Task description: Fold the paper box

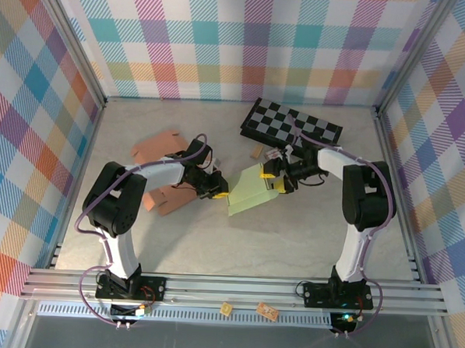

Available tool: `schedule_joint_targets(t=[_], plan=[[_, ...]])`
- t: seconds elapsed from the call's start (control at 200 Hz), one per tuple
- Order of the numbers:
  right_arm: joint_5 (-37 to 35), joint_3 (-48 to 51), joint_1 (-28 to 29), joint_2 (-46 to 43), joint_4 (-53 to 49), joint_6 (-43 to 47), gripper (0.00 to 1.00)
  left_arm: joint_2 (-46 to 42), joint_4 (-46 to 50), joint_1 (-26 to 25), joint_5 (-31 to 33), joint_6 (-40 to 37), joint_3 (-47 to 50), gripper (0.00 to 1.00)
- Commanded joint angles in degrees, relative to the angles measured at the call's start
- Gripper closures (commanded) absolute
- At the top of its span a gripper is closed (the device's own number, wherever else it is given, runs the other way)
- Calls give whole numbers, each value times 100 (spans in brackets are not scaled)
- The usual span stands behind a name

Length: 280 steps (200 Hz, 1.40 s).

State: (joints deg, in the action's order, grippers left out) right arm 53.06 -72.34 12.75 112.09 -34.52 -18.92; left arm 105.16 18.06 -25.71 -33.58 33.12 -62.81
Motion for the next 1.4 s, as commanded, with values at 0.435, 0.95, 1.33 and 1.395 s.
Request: schedule_joint_targets(t=[0.435,0.95,1.33,1.395], plan=[[-99,-70,140,63,-58,-643,53,-319,474,31,710,-243,-253,68],[-130,-665,46,423,-1550,-1347,59,-2286,-429,-1579,2001,-4931,288,45],[-35,-583,-98,469,-2257,-1629,58,-2229,-267,-2308,2621,-6709,433,37],[47,-538,-106,488,-2234,-1722,58,-2118,-266,-2396,2730,-6805,462,36]])
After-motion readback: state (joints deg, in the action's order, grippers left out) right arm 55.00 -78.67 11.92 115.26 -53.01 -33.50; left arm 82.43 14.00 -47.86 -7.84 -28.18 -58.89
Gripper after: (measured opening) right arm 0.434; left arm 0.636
